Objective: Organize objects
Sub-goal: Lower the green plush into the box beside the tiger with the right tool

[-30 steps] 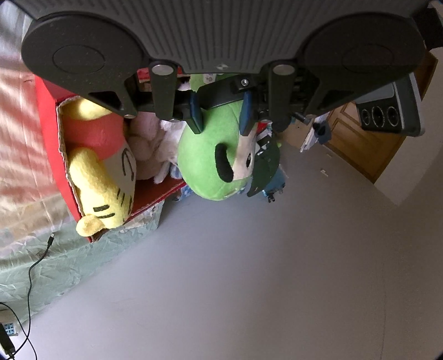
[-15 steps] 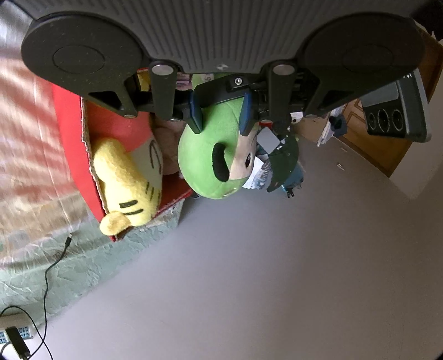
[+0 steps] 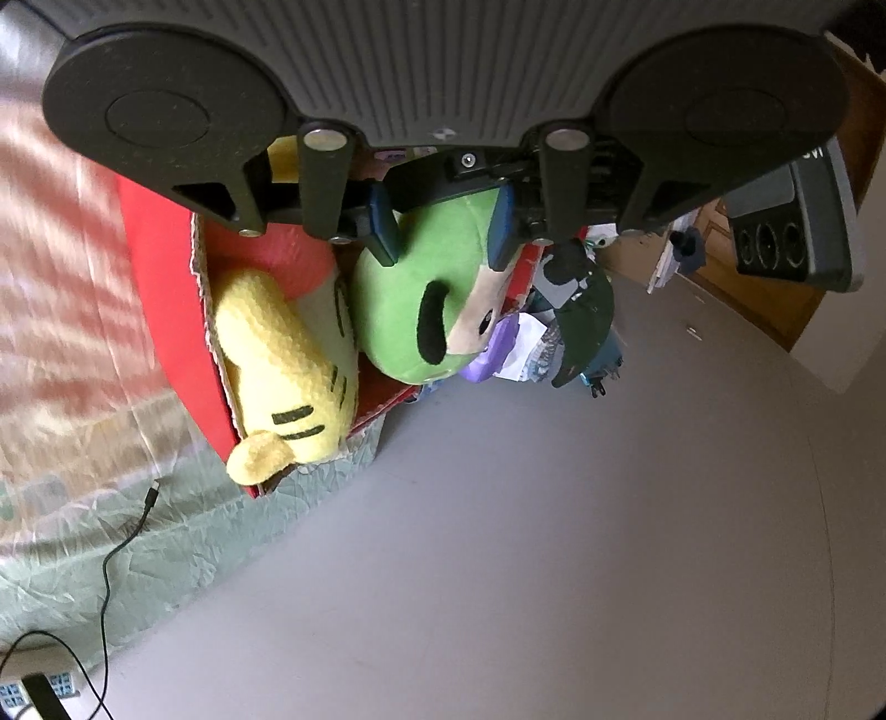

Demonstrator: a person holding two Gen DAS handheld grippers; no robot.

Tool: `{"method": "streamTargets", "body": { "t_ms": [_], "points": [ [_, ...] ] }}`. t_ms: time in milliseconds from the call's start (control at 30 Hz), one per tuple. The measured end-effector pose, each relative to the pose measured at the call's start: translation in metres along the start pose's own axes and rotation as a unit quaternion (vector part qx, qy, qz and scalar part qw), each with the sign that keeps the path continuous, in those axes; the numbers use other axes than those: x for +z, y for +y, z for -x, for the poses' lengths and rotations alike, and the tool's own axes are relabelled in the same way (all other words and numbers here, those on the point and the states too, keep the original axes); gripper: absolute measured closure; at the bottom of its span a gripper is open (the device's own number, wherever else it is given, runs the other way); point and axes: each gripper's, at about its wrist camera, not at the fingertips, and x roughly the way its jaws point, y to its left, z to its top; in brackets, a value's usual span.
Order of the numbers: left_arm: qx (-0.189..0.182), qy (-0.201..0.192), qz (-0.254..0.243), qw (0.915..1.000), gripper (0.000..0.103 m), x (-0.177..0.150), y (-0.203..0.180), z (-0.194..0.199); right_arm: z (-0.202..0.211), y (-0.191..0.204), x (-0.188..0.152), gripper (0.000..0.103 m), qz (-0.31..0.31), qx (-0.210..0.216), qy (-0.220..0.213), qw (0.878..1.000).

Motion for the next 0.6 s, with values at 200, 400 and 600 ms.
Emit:
{"method": "streamTargets", "body": {
  "t_ms": [200, 400, 600],
  "points": [
    [0.0, 0.004, 0.006, 1.0, 0.026, 0.002, 0.002, -0.003, 0.004, 0.001, 0.002, 0.063, 0.022, -0.018, -0.005, 1.0],
    [0.004, 0.009, 0.005, 0.9999, 0.024, 0.001, 0.001, -0.006, 0.014, -0.004, 0.006, 0.064, 0.016, -0.032, -0.039, 0.999],
    [0.012, 0.016, -0.009, 0.9998, 0.02, -0.001, -0.007, -0.012, 0.007, 0.008, 0.008, 0.064, 0.042, -0.036, -0.042, 0.998]
  ]
}}
